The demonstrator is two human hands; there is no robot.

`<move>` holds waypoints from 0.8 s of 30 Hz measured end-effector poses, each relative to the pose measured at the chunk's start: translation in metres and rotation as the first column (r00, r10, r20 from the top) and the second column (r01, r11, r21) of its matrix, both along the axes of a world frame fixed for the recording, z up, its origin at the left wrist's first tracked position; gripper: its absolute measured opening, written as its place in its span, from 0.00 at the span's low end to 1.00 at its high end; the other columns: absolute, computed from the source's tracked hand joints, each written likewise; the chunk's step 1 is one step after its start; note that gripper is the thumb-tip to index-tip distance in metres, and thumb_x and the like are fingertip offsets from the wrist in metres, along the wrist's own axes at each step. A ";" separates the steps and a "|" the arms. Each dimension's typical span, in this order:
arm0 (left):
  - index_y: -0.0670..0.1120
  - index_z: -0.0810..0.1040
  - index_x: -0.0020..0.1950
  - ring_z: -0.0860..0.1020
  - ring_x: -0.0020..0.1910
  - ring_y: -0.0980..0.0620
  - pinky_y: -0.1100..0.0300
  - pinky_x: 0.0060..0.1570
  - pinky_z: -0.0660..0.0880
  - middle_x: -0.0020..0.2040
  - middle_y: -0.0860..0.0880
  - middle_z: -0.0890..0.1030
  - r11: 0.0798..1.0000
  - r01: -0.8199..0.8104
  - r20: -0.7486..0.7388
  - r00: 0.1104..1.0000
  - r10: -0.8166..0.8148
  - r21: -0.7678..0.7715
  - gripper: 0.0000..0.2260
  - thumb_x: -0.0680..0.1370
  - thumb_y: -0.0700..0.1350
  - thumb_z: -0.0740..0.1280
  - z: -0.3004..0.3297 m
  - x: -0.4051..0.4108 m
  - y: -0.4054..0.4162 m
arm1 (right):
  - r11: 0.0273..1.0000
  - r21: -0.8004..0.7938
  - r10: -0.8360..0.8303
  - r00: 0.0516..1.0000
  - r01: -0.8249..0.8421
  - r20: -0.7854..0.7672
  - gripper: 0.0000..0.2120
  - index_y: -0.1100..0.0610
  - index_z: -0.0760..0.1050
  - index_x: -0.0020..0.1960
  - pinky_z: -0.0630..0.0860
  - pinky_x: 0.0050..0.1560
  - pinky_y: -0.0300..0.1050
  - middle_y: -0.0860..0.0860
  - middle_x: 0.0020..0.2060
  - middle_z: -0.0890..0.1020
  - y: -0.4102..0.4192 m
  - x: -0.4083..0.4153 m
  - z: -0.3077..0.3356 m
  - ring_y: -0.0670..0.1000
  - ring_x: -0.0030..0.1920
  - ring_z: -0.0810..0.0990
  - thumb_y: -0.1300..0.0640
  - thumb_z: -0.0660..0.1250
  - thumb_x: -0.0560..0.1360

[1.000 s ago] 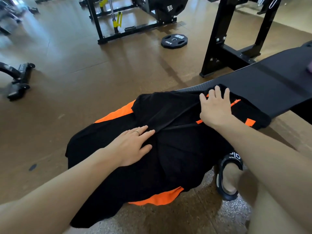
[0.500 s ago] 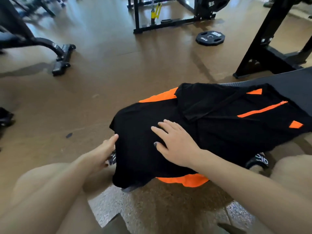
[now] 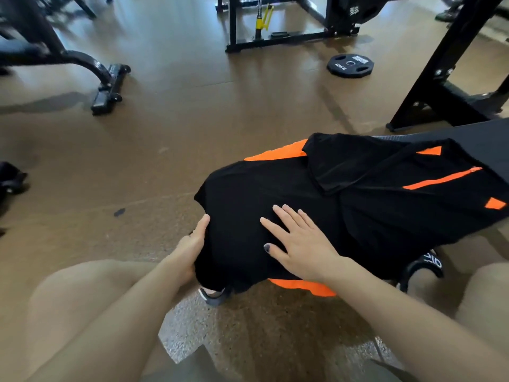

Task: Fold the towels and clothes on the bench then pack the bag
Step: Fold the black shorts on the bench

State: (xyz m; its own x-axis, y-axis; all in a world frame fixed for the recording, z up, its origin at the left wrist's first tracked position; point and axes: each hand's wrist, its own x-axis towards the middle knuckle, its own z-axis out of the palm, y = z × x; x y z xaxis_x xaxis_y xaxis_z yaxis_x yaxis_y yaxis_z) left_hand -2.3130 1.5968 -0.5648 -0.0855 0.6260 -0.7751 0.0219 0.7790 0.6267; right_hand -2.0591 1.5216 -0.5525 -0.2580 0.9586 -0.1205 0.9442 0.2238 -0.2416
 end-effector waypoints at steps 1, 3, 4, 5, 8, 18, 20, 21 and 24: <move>0.43 0.76 0.69 0.84 0.52 0.42 0.48 0.55 0.79 0.59 0.44 0.84 0.998 -0.032 -0.053 0.998 0.035 0.047 0.38 0.68 0.67 0.75 0.010 0.000 0.001 | 1.000 0.001 -0.011 1.000 0.011 -0.023 0.29 0.44 0.51 0.82 0.39 0.81 0.51 0.51 0.83 0.48 0.000 -0.001 0.001 0.52 0.82 0.42 0.37 0.50 0.83; 0.41 0.78 0.66 0.83 0.50 0.44 0.51 0.51 0.80 0.56 0.44 0.84 0.988 -0.060 -0.075 0.995 0.071 0.141 0.23 0.76 0.52 0.74 0.033 0.004 0.002 | 0.996 0.074 -0.040 0.998 0.044 -0.051 0.29 0.49 0.61 0.80 0.48 0.81 0.54 0.55 0.80 0.61 -0.003 -0.005 0.008 0.56 0.81 0.52 0.39 0.56 0.81; 0.42 0.78 0.66 0.83 0.50 0.44 0.51 0.48 0.79 0.55 0.45 0.84 0.984 -0.047 -0.066 0.996 0.059 0.170 0.18 0.78 0.47 0.71 0.043 0.007 0.004 | 0.988 0.144 -0.048 0.996 0.058 -0.071 0.29 0.51 0.67 0.76 0.56 0.80 0.56 0.56 0.75 0.69 -0.006 -0.010 0.013 0.58 0.78 0.61 0.40 0.59 0.79; 0.42 0.78 0.65 0.84 0.50 0.44 0.52 0.45 0.79 0.55 0.45 0.85 0.980 -0.012 -0.052 0.998 0.022 0.196 0.15 0.80 0.45 0.69 0.055 0.011 0.004 | 0.974 0.211 -0.056 0.991 0.081 -0.119 0.28 0.54 0.72 0.72 0.65 0.75 0.56 0.55 0.67 0.75 -0.012 -0.017 0.019 0.58 0.73 0.69 0.41 0.62 0.77; 0.43 0.79 0.64 0.85 0.50 0.46 0.55 0.42 0.80 0.54 0.44 0.86 0.942 0.158 0.010 0.986 -0.169 0.296 0.12 0.82 0.43 0.65 0.094 0.035 0.000 | 0.960 0.194 -0.125 0.929 0.202 -0.347 0.22 0.51 0.72 0.63 0.75 0.54 0.47 0.46 0.52 0.75 -0.035 -0.046 0.044 0.50 0.52 0.77 0.42 0.67 0.73; 0.48 0.76 0.59 0.85 0.51 0.46 0.48 0.50 0.84 0.54 0.46 0.85 0.804 0.409 -0.018 0.895 -0.446 0.431 0.05 0.83 0.42 0.64 0.145 0.155 -0.013 | 0.702 -0.313 -0.561 0.226 0.640 -0.796 0.25 0.47 0.68 0.58 0.79 0.54 0.51 0.44 0.53 0.78 -0.040 -0.058 0.065 0.48 0.56 0.79 0.43 0.76 0.68; 0.47 0.76 0.59 0.85 0.51 0.46 0.48 0.50 0.84 0.54 0.46 0.85 0.803 0.407 0.002 0.892 -0.453 0.436 0.05 0.84 0.41 0.63 0.147 0.174 -0.015 | 0.633 -0.391 -0.573 0.065 0.668 -0.817 0.17 0.48 0.71 0.54 0.80 0.50 0.48 0.44 0.48 0.81 -0.035 -0.044 0.066 0.47 0.50 0.81 0.48 0.75 0.72; 0.47 0.75 0.59 0.85 0.52 0.46 0.48 0.50 0.84 0.55 0.46 0.84 0.803 0.401 0.010 0.893 -0.451 0.440 0.05 0.84 0.41 0.63 0.147 0.183 -0.015 | 0.611 -0.405 -0.570 0.024 0.681 -0.821 0.11 0.50 0.72 0.52 0.79 0.46 0.45 0.44 0.44 0.82 -0.034 -0.034 0.066 0.46 0.46 0.82 0.51 0.73 0.74; 0.48 0.75 0.55 0.84 0.53 0.48 0.52 0.44 0.84 0.54 0.47 0.84 0.787 0.382 -0.027 0.906 -0.423 0.484 0.03 0.83 0.42 0.64 0.149 0.200 -0.007 | 0.597 -0.380 -0.575 0.048 0.706 -0.816 0.04 0.52 0.72 0.44 0.71 0.35 0.40 0.47 0.37 0.79 -0.037 0.003 0.073 0.45 0.35 0.77 0.58 0.66 0.77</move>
State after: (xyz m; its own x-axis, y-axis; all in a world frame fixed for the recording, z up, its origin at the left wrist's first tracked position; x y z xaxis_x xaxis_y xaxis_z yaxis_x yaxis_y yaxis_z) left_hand -2.1126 1.5893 -0.4155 0.3041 0.8767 -0.3727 0.2027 0.3227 0.9245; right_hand -2.0564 1.4850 -0.4796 0.5797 0.7885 -0.2056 0.0328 -0.2746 -0.9610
